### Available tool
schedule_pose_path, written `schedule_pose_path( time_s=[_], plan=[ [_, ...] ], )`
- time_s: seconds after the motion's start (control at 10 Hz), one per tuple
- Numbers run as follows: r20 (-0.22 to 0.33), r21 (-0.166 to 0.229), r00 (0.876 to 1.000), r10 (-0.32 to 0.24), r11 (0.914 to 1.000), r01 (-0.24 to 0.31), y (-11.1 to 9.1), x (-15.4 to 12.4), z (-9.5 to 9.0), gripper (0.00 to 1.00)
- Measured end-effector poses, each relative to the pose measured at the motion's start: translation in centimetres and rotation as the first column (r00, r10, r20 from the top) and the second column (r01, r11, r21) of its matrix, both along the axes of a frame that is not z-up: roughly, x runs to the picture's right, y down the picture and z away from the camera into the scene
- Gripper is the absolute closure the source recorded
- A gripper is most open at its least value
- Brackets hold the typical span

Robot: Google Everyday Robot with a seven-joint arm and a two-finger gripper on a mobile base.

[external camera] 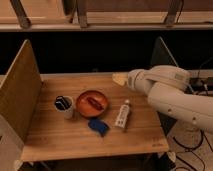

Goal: Push the ceramic bowl across the table

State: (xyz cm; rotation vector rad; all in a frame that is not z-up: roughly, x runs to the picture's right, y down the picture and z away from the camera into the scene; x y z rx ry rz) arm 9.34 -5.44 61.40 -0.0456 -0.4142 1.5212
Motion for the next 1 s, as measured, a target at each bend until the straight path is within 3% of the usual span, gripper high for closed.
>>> schedule_pose_path(
  time_s=[0.7, 0.8, 1.0],
  plan=[
    [-0.001, -0.002, 1.000, -0.007, 1.0000, 0.007, 0.2, -0.1, 0.1, 0.37],
    [-0.002, -0.016, 0.998, -0.060, 0.9981, 0.060, 1.4, -1.0, 0.7, 0.37],
    [0.001, -0.076, 0.983, -0.185, 0.9799, 0.185, 5.2, -3.5, 3.0, 0.37]
  ],
)
